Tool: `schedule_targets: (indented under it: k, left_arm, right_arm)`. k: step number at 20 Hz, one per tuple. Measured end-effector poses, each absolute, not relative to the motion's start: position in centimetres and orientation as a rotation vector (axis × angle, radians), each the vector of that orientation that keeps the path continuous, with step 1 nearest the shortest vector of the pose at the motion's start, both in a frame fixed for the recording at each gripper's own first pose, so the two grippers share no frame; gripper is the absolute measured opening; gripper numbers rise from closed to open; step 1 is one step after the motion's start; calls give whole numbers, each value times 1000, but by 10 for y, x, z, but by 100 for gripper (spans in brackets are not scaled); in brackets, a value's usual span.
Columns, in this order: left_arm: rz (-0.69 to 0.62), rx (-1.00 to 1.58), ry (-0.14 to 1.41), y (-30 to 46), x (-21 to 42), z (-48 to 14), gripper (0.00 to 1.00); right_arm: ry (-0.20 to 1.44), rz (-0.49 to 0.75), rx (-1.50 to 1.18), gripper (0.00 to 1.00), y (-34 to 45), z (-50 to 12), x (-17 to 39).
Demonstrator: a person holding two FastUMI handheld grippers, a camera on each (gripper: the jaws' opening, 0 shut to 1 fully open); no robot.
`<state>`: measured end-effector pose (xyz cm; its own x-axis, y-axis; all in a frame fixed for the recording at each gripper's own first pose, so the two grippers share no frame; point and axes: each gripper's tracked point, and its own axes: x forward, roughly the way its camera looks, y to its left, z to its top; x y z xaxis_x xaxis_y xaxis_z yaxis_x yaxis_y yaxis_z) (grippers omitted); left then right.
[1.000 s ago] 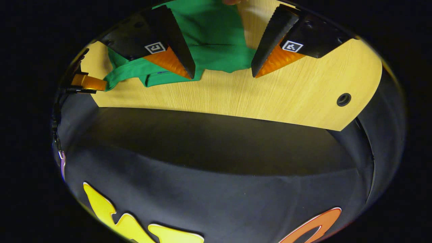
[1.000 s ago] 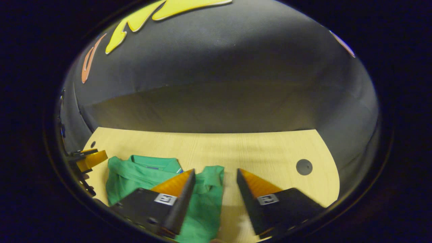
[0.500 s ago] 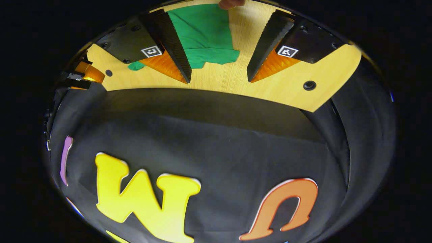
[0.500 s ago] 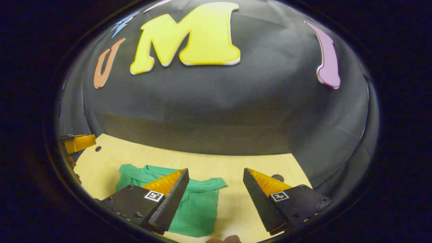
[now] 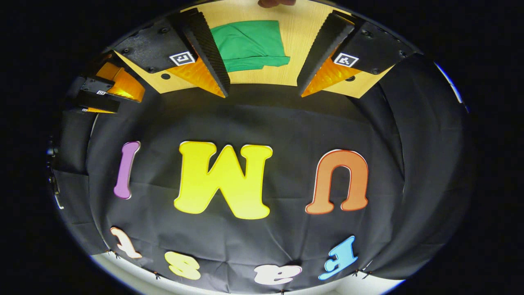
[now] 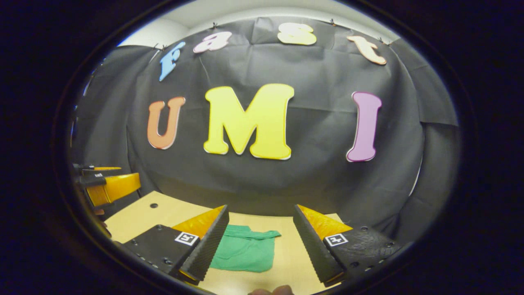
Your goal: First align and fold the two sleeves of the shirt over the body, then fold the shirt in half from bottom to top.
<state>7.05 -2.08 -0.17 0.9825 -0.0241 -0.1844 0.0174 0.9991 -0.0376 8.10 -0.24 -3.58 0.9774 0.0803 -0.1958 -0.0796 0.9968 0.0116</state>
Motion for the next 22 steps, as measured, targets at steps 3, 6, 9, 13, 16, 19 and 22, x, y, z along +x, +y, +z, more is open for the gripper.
schedule_targets:
  k: [3, 6, 9, 13, 16, 19, 22]
  left_arm:
    - [-19, -42, 144, -27, 19, 20, 100]
    - [-25, -47, 135, -29, -17, 23, 100]
    - [-29, -18, 115, -33, -48, 25, 100]
    - [-23, -25, 99, -41, -74, 33, 100]
    - [-8, 2, 80, -47, -80, 42, 96]
    - [13, 3, 62, -53, -84, 49, 89]
    - [7, 17, 68, -63, -89, 48, 100]
  right_arm:
    - [148, 65, -8, 95, -3, -15, 26]
    - [125, 40, -7, 97, -4, -9, -19]
    - [115, 23, -8, 97, -5, -7, -53]
    - [124, 47, 71, 97, 10, -8, -81]
    - [126, 83, 26, 96, 9, -7, -86]
    - [121, 97, 41, 96, 6, -5, -91]
    - [99, 95, 51, 97, -2, 3, -90]
